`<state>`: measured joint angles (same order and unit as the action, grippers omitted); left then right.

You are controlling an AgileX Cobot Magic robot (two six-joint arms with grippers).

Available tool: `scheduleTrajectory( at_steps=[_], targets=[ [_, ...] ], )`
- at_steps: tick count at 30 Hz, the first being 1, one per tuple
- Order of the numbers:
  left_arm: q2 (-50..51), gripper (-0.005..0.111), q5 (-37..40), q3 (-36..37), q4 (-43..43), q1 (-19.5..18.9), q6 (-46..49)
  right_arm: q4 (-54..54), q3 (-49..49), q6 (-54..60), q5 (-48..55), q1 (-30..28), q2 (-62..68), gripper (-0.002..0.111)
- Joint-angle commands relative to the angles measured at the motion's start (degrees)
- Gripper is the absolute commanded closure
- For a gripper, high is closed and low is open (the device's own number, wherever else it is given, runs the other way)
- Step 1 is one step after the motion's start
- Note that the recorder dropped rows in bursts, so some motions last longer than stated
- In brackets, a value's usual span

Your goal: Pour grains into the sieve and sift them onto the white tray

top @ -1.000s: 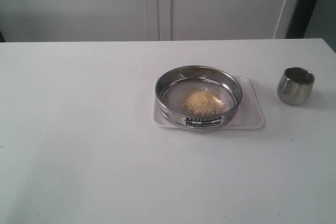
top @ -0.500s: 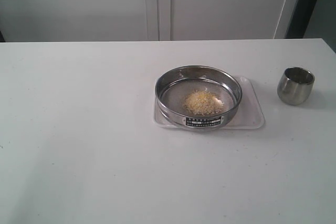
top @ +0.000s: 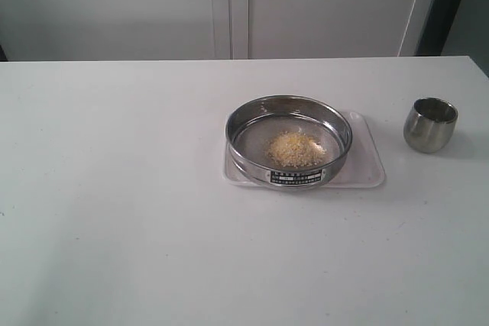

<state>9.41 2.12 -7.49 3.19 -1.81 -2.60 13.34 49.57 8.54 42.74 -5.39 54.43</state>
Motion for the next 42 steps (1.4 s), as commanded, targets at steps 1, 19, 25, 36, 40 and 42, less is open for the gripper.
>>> scheduleTrajectory(
  at_steps=[1, 19, 25, 36, 40, 42],
  targets=[
    [4.7, 0.107, 4.6, -5.1, 0.2, 0.3, 0.0, 0.1, 0.0, 0.4, -0.6, -0.3, 0.0, 0.108],
    [10.6, 0.107, 2.3, -10.9, -0.7, 0.3, -0.2, 0.1, 0.0, 0.4, -0.6, -0.3, 0.0, 0.108],
    [11.4, 0.107, 2.7, -12.9, -0.7, 0.3, -0.4, 0.1, 0.0, 0.4, -0.6, -0.3, 0.0, 0.108],
    [37.1, 0.107, 28.1, -39.1, 3.2, 0.3, -0.1, 0.1, 0.0, 0.4, -0.6, -0.3, 0.0, 0.108],
    [47.3, 0.107, 35.7, -47.0, 4.1, 0.3, -0.1, 0.1, 0.0, 0.4, -0.6, -0.3, 0.0, 0.108],
    [51.3, 0.107, 37.2, -49.7, 4.9, 0.3, 0.1, 0.1, 0.0, 0.5, -0.6, -0.3, 0.0, 0.108]
  ],
)
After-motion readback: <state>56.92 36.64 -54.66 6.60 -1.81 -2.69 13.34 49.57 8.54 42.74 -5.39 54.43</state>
